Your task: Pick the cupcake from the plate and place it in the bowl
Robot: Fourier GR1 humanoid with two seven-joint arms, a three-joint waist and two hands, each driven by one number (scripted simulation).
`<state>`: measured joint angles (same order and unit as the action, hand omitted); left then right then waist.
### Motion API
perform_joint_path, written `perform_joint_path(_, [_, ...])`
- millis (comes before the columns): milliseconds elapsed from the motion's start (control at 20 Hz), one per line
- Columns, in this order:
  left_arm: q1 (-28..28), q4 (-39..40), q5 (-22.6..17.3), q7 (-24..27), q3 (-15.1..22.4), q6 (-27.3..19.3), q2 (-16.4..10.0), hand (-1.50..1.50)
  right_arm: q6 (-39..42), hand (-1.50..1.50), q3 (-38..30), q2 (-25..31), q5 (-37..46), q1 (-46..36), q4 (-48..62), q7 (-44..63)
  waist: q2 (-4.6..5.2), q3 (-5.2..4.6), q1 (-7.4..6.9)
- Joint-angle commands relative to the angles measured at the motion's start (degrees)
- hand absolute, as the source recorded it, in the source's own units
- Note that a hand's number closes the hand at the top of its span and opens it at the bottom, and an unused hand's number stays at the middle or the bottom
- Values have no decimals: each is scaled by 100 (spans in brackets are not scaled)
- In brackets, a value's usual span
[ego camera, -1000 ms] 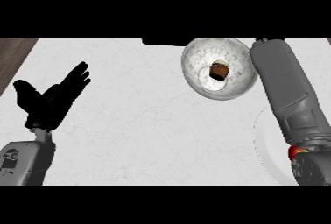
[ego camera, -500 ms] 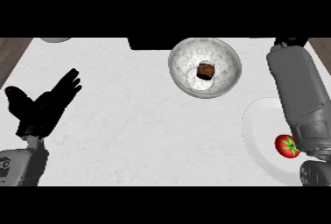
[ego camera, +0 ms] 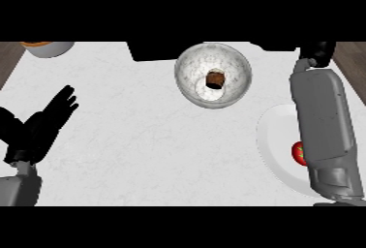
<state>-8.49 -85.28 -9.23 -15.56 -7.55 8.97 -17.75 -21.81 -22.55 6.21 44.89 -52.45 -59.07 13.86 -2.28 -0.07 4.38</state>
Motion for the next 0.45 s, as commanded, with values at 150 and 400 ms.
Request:
perform_joint_path(150, [179, -55, -65, 53, -104, 68, -60, 0, 803, -150, 648, -604, -1001, 952, -2320, 253, -68, 5, 81])
perform_joint_path(400, [148, -138, 14, -1, -90, -32, -52, 0, 962, 150, 1551, -616, -1275, 2479, -3896, 516, -28, 8, 115])
